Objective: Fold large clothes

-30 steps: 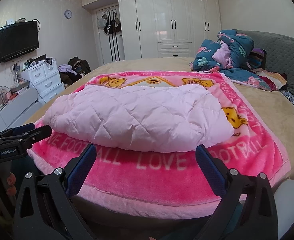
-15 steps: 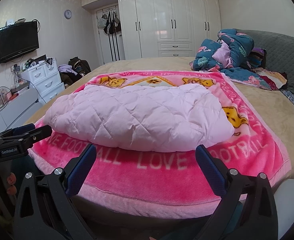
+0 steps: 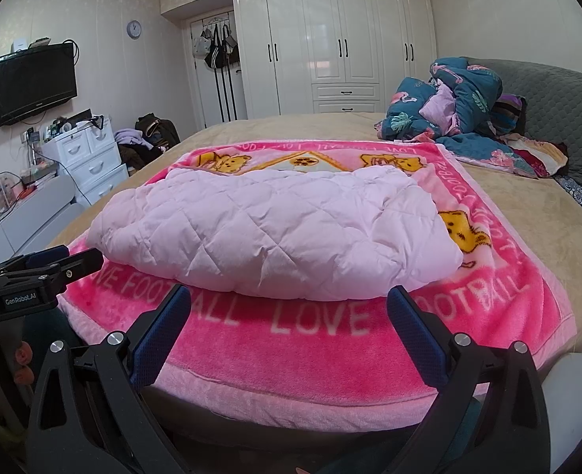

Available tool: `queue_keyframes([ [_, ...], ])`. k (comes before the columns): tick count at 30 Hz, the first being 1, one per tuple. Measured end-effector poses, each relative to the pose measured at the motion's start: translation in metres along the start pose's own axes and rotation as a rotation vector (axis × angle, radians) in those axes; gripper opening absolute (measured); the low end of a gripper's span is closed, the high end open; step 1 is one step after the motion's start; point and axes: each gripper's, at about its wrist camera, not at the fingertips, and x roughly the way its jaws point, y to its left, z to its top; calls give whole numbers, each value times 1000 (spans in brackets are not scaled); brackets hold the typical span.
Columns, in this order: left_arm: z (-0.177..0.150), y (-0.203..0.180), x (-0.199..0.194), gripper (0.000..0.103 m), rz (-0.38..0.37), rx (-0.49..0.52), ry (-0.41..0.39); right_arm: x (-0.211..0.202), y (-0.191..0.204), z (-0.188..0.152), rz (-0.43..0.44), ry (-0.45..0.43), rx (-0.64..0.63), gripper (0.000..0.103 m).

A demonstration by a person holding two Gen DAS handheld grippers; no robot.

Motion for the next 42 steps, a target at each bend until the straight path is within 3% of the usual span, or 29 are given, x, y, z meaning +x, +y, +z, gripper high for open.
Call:
queue_keyframes([
  [36,1,-2,0,94,7,29,-9,-1,1,1,-1,6,-4,99],
  [42,-1,5,8,94,-28,11,30,0,-2,1,-7,8,0,99],
])
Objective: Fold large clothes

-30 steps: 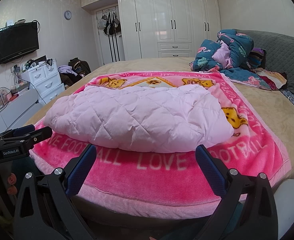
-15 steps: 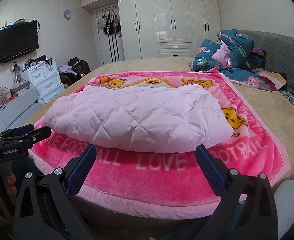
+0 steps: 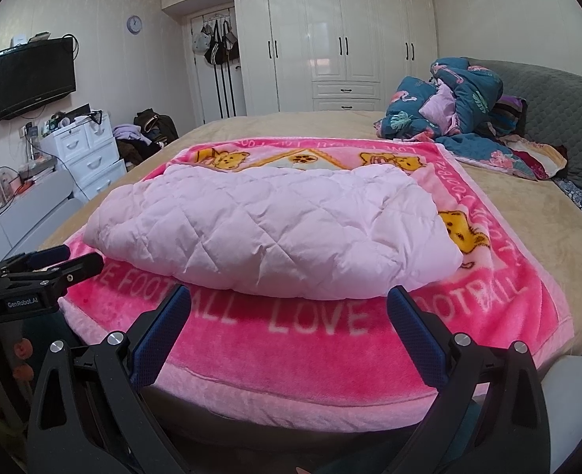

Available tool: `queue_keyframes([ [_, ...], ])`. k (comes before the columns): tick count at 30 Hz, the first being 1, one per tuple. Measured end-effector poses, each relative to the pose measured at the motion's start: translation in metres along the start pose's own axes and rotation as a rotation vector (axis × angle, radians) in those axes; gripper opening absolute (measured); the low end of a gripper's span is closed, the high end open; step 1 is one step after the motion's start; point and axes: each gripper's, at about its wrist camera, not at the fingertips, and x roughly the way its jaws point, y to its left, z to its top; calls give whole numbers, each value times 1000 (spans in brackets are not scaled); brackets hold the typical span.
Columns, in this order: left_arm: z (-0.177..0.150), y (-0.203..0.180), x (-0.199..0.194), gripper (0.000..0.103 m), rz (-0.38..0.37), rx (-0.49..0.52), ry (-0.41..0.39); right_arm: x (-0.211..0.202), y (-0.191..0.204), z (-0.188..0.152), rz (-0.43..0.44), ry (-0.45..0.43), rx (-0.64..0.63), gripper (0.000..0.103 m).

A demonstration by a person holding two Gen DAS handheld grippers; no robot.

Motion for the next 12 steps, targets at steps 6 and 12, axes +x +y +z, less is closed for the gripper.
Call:
queue_keyframes([
  [6,2,27,17,94,54,-42,49,-11,-46,-5,-88,-30,96,99],
  [12,31,152,31,94,312,-223,61,-22,-204,-49,-481,37,385,99],
])
